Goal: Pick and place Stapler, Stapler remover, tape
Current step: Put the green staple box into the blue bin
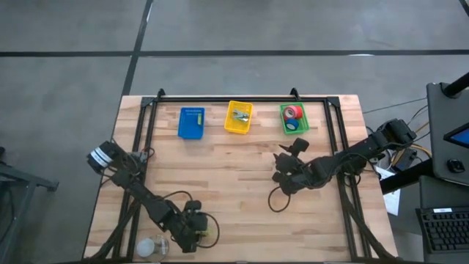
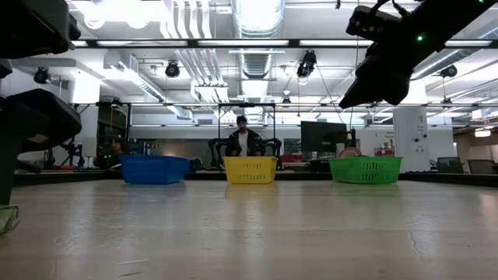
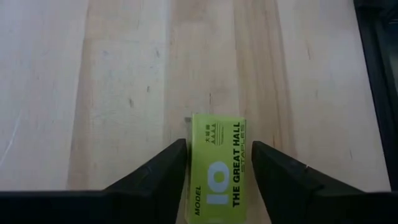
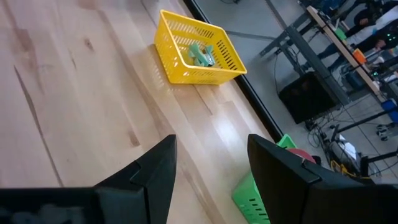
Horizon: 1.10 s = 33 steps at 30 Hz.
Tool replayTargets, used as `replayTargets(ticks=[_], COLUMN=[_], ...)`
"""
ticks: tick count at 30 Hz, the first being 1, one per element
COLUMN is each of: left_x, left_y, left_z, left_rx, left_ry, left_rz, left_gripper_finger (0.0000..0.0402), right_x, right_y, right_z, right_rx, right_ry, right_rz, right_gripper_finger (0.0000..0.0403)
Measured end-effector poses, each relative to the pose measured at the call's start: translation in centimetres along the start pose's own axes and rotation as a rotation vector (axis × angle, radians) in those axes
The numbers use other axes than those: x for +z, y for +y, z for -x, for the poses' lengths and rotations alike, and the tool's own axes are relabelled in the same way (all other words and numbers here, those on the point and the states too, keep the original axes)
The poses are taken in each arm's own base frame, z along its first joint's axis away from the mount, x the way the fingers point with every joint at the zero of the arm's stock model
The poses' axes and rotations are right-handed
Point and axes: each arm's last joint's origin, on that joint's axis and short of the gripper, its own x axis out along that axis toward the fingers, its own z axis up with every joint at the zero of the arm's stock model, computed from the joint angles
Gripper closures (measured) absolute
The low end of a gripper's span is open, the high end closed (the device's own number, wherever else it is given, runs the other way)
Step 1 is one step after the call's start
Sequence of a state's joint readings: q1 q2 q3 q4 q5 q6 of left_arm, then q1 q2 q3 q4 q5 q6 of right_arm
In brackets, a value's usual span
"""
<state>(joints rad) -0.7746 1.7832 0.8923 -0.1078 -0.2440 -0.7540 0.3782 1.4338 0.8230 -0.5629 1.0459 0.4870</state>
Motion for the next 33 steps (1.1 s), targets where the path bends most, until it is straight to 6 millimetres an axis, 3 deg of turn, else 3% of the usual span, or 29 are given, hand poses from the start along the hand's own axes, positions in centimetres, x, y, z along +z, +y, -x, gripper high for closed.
replayTargets(ticks=[11,14,18,23,33], left_x=[0.3,0.3,0.7,2.0,5.1], left_y=[-0.1,0.0,0.4,2.0,6.7], left_z=[0.3,0.0,-0.1,0.5,3.4], left_rx=[0.009,0.031,0.078,0.246,0.502], left_ry=[-0.016,-0.037,-0.075,-0.189,-0.236], left_rz=[-0.027,-0.035,-0.037,-0.053,-0.018], left_gripper_finger=[0.0291,0.0292,0.026,0.0254,0.0323], right_x=[0.0,0.0,0.0,0.0,0.1], right_y=[0.0,0.0,0.1,0.1,0.3], right_z=[0.0,0.0,0.0,0.0,0.0], right_rx=[0.007,0.01,0.01,0.026,0.058], right_ry=[0.002,0.003,0.003,0.009,0.015], right_rz=[-0.005,-0.005,-0.007,-0.015,-0.034], right_gripper_finger=[0.0212,0.0211,0.0211,0.0211,0.0211])
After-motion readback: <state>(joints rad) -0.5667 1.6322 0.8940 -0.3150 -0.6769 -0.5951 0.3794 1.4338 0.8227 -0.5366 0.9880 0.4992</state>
